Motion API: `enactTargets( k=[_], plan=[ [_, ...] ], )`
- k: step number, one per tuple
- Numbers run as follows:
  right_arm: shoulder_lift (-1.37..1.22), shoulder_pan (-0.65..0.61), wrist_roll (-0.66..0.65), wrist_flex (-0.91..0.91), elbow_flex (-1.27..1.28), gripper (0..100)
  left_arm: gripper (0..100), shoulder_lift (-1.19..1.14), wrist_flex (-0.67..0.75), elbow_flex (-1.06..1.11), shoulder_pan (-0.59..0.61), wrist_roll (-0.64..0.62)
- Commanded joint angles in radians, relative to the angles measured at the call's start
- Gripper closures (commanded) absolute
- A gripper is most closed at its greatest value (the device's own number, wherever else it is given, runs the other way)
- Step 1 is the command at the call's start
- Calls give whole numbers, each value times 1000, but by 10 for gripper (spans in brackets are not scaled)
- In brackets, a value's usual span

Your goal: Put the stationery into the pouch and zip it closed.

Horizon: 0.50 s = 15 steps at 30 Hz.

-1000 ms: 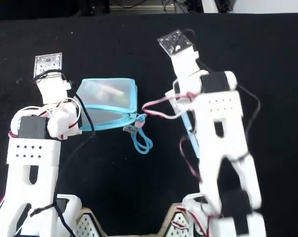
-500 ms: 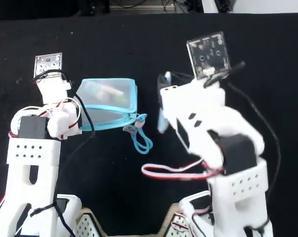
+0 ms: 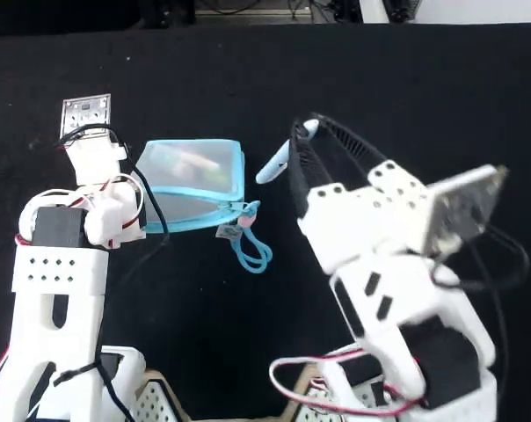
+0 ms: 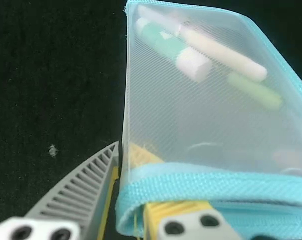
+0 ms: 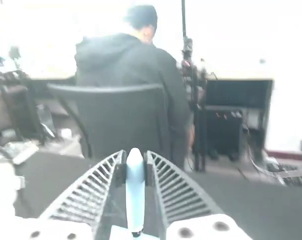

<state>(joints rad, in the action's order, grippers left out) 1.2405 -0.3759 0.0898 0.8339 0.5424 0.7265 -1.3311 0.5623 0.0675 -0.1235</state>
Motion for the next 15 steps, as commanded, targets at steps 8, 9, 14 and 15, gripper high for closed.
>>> enactTargets(
  k=[8,9,14,15],
  plan=[
    [18,-359,-3,-123,41,987,967,-6,-3,4,18,-2],
    [16,-358,-3,-161,59,987,967,-6,-3,4,18,-2],
    [16,-358,-5,-344,185,987,967,-6,-3,4,18,-2],
    [16,-358,-5,-370,213,987,967,-6,-5,4,18,-2]
  ],
)
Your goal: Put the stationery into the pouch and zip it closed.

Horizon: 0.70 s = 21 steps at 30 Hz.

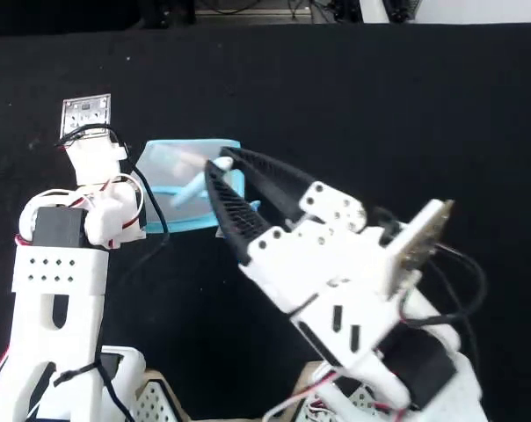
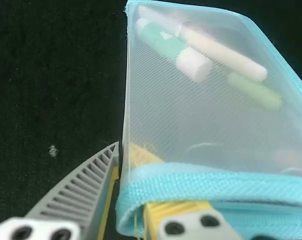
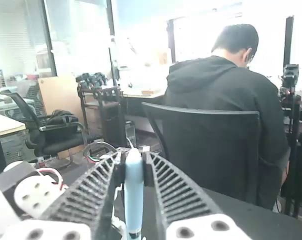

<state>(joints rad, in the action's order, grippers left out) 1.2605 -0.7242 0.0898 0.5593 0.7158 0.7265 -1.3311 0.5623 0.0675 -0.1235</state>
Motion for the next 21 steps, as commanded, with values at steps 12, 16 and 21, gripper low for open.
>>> enactTargets(
  k=[12,16,21],
  plan=[
    [-4,-9,-180,-155,231,987,967,-6,-3,4,18,-2],
    [-4,2,-181,-166,286,987,967,-6,-3,4,18,-2],
    [-4,104,-178,-344,363,987,967,-6,-5,4,18,-2]
  ],
)
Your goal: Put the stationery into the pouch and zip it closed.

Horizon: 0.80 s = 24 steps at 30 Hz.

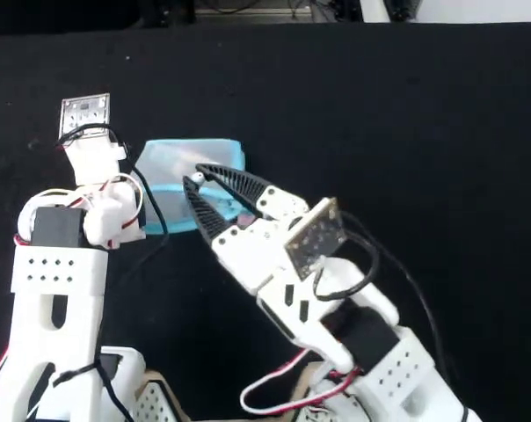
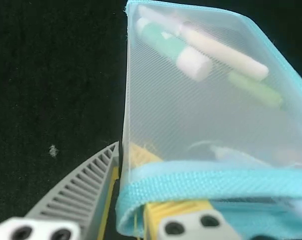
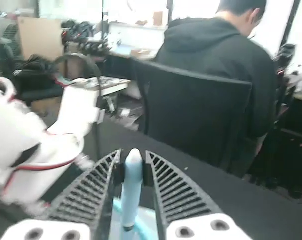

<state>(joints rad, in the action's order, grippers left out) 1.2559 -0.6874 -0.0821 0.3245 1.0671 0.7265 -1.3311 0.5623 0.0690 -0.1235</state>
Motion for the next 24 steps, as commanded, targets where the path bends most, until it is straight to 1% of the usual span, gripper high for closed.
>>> enactTargets(
  k=[1,3,5,7,14,20,24],
  plan=[
    [1,84,-6,-144,28,987,967,-6,-5,4,16,-2],
    [1,101,-6,-187,56,987,967,-6,-5,4,16,-2],
    [1,101,-8,-180,74,987,967,-6,-5,4,16,-2],
    [1,97,-8,-149,82,987,967,-6,-3,4,16,-2],
    [1,23,-12,-18,67,987,967,-6,-2,4,16,-2],
    [1,-71,-163,71,68,987,967,-6,-2,4,16,-2],
    [1,-120,-207,117,76,987,967,-6,0,4,16,-2]
  ],
)
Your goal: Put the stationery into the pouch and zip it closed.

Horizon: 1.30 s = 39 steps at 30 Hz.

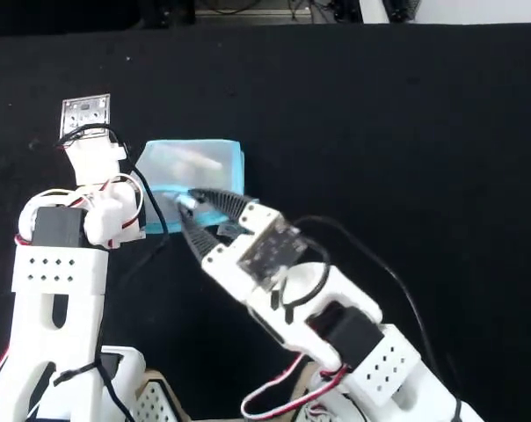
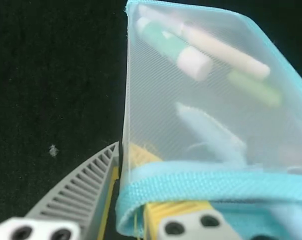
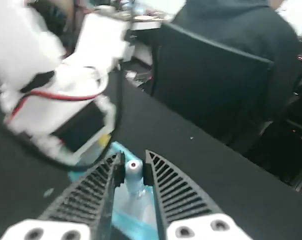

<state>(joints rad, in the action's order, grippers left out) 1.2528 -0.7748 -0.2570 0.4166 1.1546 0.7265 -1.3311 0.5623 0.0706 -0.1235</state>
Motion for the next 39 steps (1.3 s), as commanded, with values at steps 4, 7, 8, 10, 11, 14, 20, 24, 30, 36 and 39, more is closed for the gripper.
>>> enactTargets(
  k=[4,7,8,10,11,14,20,24,30,36,39],
  plan=[
    [-5,-31,-37,18,4,987,967,-6,0,4,15,-2],
    [-5,-34,-35,23,10,987,967,-6,0,4,15,-2],
    [-5,-34,-34,23,10,987,967,-6,0,4,15,-2],
    [-5,-35,-31,23,10,987,967,-6,0,4,15,-2],
    [-5,-35,-31,23,10,987,967,-6,0,4,15,-2],
    [-7,-35,-31,26,13,987,967,-6,0,4,15,-2],
    [-5,-37,-32,21,90,987,967,-6,0,4,15,-2],
    [4,-37,-31,18,96,987,967,-6,0,4,15,-2],
    [-5,-43,-29,23,48,982,967,-6,0,4,15,-2],
    [-7,-92,6,25,41,855,967,-6,0,4,15,-2],
    [1,-91,52,25,27,847,967,-6,-2,4,15,-2]
  ],
)
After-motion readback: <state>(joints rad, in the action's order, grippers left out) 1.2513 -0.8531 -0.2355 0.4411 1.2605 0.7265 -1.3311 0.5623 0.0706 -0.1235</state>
